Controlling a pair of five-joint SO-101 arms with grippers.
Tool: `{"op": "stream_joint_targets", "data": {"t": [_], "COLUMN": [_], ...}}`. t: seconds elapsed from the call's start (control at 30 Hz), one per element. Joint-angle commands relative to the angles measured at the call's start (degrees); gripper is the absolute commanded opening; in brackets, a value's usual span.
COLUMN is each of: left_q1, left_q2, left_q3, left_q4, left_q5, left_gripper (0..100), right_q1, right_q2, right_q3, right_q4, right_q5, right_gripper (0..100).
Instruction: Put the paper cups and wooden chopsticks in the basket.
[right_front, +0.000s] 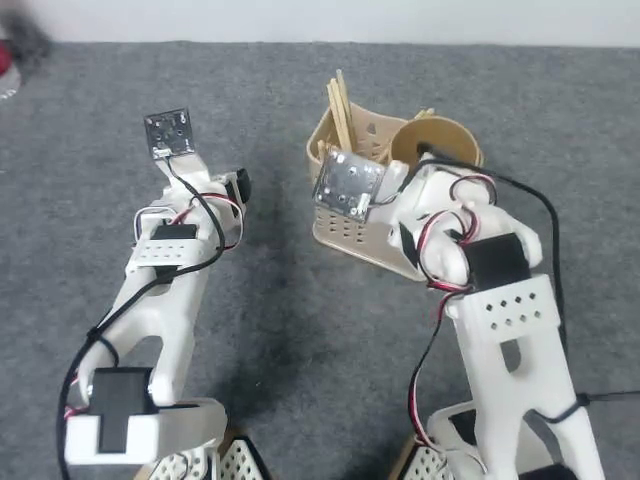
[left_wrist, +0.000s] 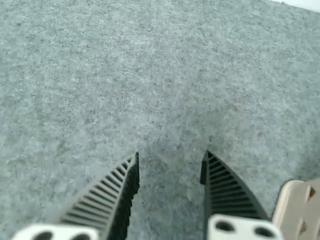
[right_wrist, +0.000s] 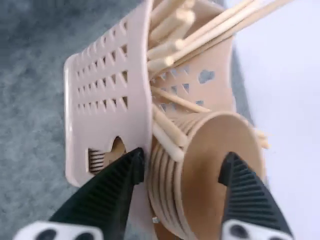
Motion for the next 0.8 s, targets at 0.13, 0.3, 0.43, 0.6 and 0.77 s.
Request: {"op": "stream_joint_targets", "data": {"t": [0.13, 0.3, 0.43, 0.6, 0.77], "left_q1": [-0.1, -0.1, -0.1, -0.1, -0.1], "left_q2": [-0.5, -0.5, -0.5, -0.5, -0.5], "left_q3": [-0.3, -0.4, -0.4, -0.2, -0.2], "left_q4": [-0.9, -0.9, -0.9, -0.9, -0.9], "left_q5": [0.2, 0.2, 0.2, 0.2, 0.2], "left_gripper": [20, 20, 20, 20, 20], "right_q1": [-0.1, -0.4, -0.4, -0.5, 0.0], "right_q2": [-0.7, -0.7, -0.7, -0.6, -1.9], "right_q3": [-13.8, -23.6, -33.1, -43.4, -31.9], "right_q4": [4.2, 13.3, 23.1, 36.4, 37.4], "right_q5": [-1.3, -1.4, -3.6, -11.3, -19.2], "right_gripper": [22.9, 22.0, 11.7, 2.2, 0.7]}}
